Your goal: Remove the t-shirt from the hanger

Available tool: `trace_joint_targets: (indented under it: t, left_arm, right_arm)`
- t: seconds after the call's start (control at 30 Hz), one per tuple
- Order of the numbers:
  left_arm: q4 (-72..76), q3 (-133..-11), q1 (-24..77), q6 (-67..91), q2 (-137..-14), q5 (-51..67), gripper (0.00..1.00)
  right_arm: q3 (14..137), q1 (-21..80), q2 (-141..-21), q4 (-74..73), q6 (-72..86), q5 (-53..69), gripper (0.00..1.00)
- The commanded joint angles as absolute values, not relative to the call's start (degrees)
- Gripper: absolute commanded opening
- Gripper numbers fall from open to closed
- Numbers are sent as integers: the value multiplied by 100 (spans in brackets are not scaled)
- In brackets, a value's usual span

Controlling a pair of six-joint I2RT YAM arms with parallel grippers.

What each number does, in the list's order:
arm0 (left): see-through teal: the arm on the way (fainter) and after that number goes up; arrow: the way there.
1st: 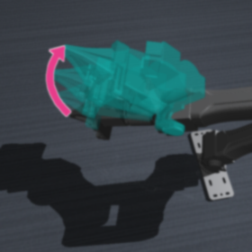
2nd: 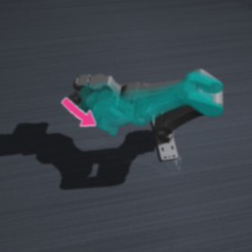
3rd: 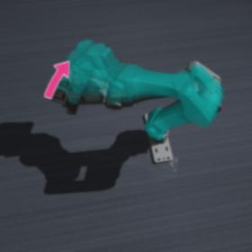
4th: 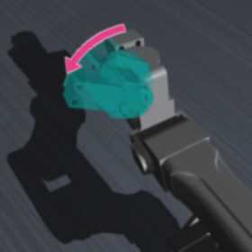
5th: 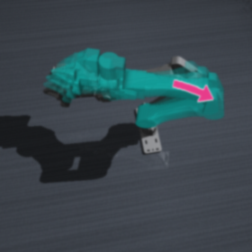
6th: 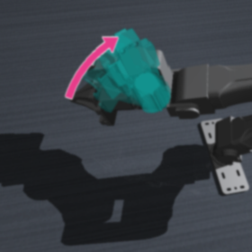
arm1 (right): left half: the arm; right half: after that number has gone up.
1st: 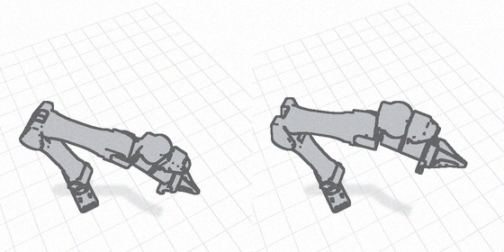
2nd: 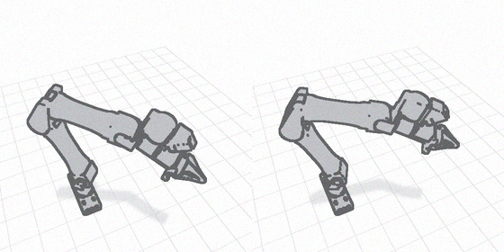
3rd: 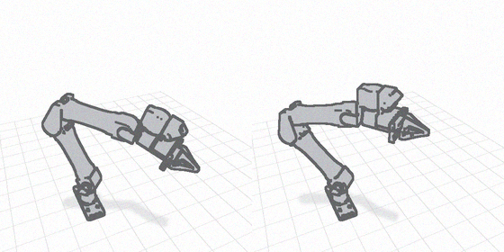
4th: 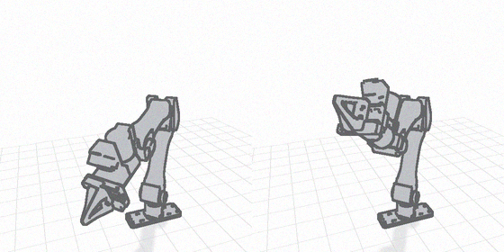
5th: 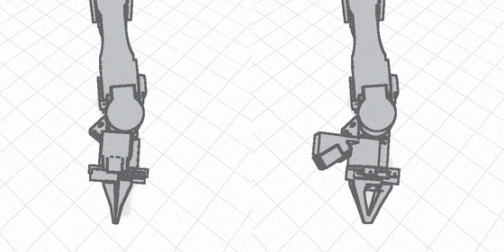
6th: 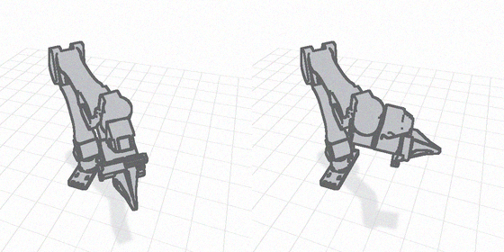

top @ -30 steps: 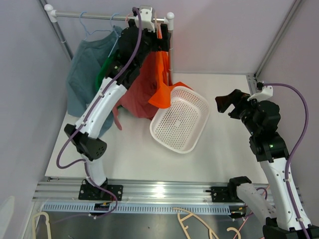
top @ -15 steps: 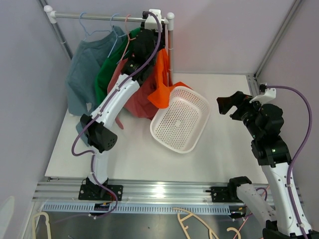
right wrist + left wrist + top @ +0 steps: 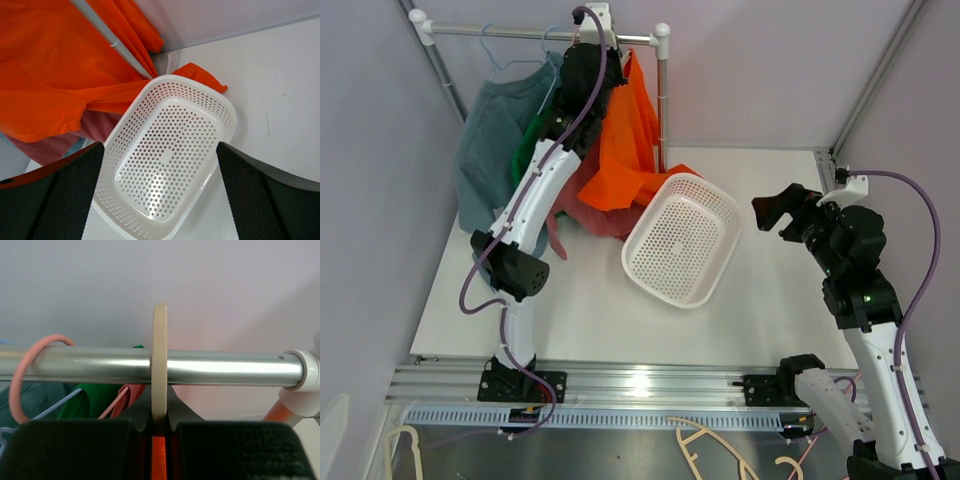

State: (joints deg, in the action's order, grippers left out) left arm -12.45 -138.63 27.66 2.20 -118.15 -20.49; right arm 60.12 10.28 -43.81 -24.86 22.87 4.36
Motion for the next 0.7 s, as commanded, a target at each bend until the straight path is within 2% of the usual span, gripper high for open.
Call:
trace_joint_targets:
  t: [0.0,0.4,0.53,0.67]
  left_arm:
    - [-1046,-14018,2725,360,-11058,-1486,1]
    - [-1098,-13483,2733,386,-9810,-1107,1]
    - [-1781,-13430,2795,483,-9370,-1273,1]
    - [-2467,-13106,2883,798,-8756,-1354,1]
  right_arm:
    - [6047,1037,-4473,-2303,2303,676,99]
    - [6196,1362,-4869,-2171,1986,1204,99]
    - [6223,1599,-5044,-2057,1881,1387,99]
    - [6328,2256,-5387,-1916,1732,1529,100]
